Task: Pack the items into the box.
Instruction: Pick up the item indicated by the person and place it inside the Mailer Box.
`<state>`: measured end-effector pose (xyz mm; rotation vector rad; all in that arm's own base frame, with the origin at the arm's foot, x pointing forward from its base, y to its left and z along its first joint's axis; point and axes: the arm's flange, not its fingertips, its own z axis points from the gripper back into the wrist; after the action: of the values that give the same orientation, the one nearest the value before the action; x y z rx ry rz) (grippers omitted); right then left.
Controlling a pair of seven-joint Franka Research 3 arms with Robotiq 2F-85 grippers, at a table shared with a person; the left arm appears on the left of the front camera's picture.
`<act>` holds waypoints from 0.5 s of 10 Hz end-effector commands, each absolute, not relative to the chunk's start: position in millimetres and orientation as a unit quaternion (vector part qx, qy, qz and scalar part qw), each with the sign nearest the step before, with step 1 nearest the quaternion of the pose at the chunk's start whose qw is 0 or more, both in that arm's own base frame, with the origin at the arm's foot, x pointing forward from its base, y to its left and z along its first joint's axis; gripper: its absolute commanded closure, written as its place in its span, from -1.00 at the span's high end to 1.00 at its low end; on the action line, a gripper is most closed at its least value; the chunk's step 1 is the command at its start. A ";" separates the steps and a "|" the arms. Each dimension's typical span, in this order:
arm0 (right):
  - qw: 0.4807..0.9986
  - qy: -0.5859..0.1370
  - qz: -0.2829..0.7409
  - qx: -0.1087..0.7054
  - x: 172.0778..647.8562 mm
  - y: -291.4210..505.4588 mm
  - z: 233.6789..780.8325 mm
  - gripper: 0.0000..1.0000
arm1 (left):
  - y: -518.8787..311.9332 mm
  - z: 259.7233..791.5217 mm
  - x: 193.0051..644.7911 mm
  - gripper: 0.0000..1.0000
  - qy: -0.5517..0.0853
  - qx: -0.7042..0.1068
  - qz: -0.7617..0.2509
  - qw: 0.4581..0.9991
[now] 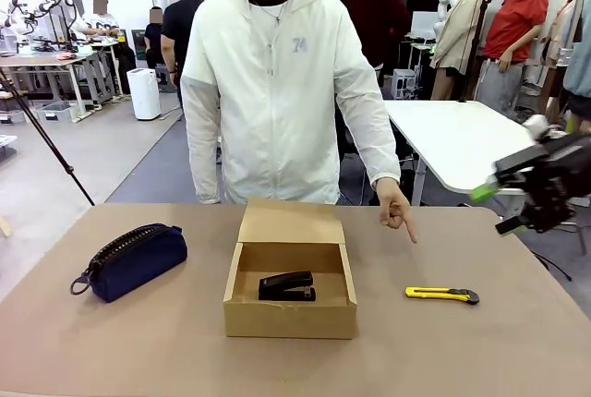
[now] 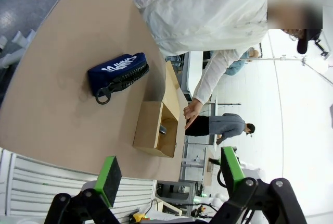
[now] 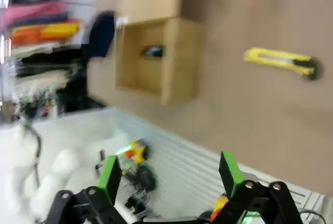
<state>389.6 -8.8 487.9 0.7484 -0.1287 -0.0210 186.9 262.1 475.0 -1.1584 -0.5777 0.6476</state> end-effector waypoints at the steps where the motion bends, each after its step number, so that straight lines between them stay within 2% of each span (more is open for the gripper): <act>1: 0.995 0.049 -0.055 0.073 417.3 26.8 467.2 1.00 | 262.8 475.4 187.0 1.00 -0.273 -0.535 0.289 0.746; 3: 0.997 -0.001 -0.070 -0.023 423.9 56.9 436.2 1.00 | 262.8 475.4 187.0 1.00 -0.273 -0.535 0.289 0.746; 4: 0.998 -0.005 -0.046 -0.042 425.3 64.0 417.7 1.00 | 262.8 475.4 187.0 1.00 -0.273 -0.535 0.289 0.746; 5: 1.000 0.006 -0.005 -0.010 419.6 66.6 411.6 1.00 | 262.8 475.4 187.0 1.00 -0.273 -0.535 0.289 0.746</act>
<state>419.7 67.2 411.0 0.0178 -0.0477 -0.0517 187.0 262.2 475.0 -1.1583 -0.5774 0.6476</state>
